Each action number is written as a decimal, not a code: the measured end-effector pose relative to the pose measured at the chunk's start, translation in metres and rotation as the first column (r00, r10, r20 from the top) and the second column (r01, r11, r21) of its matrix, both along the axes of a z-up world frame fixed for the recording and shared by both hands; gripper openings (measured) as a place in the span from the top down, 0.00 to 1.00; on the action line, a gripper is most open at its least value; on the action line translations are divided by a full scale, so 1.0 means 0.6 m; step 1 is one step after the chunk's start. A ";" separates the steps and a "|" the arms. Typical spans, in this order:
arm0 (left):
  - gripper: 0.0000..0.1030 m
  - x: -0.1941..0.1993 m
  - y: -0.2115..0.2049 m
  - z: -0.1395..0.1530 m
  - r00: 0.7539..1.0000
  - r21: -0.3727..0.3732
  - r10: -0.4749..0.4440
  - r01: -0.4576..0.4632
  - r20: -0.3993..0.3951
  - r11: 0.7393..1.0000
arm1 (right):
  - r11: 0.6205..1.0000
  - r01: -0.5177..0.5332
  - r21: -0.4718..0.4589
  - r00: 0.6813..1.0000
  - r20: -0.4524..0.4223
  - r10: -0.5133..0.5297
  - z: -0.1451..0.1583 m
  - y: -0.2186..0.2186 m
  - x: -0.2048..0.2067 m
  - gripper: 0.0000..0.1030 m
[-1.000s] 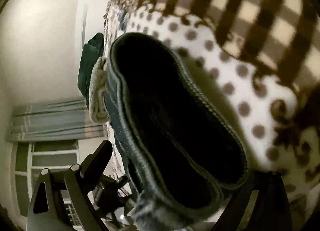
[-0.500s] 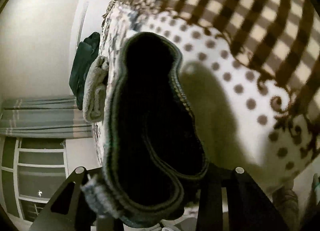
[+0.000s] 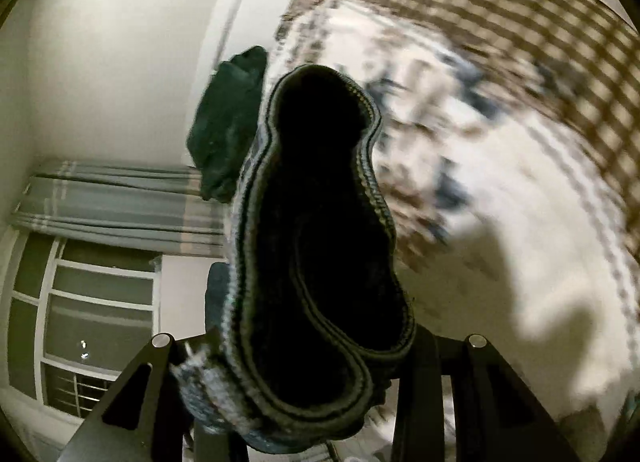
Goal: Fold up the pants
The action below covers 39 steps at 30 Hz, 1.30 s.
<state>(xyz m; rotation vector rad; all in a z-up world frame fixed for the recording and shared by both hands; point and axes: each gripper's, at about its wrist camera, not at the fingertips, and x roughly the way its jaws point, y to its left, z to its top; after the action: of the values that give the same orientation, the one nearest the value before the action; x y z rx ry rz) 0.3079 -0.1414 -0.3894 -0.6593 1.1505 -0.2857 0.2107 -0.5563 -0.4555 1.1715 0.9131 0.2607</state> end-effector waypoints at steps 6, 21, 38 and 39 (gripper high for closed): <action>0.80 0.212 0.074 0.018 0.998 0.002 0.010 -0.010 0.056 1.000 | 1.000 0.010 0.006 0.998 0.057 -0.010 0.030 0.084 0.194 0.63; 0.79 0.614 0.227 -0.163 0.998 0.005 -0.049 0.050 -0.031 0.999 | 0.999 0.049 0.019 0.999 0.011 -0.049 -0.123 0.284 0.636 0.63; 0.28 0.552 0.180 -0.079 0.995 0.341 -0.082 0.097 -0.058 0.935 | 0.911 -0.158 -0.381 0.973 -0.214 0.080 -0.094 0.294 0.634 0.15; 0.22 0.539 0.170 -0.063 0.995 0.382 -0.091 0.101 -0.043 0.919 | 0.892 -0.174 -0.418 0.971 -0.222 0.086 -0.080 0.297 0.626 0.09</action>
<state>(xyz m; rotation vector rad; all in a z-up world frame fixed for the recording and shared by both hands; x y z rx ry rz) 0.6311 -0.0392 -0.4272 -0.2602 1.2212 -0.1277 0.5863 -0.3783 -0.5037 0.7275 1.1591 0.0395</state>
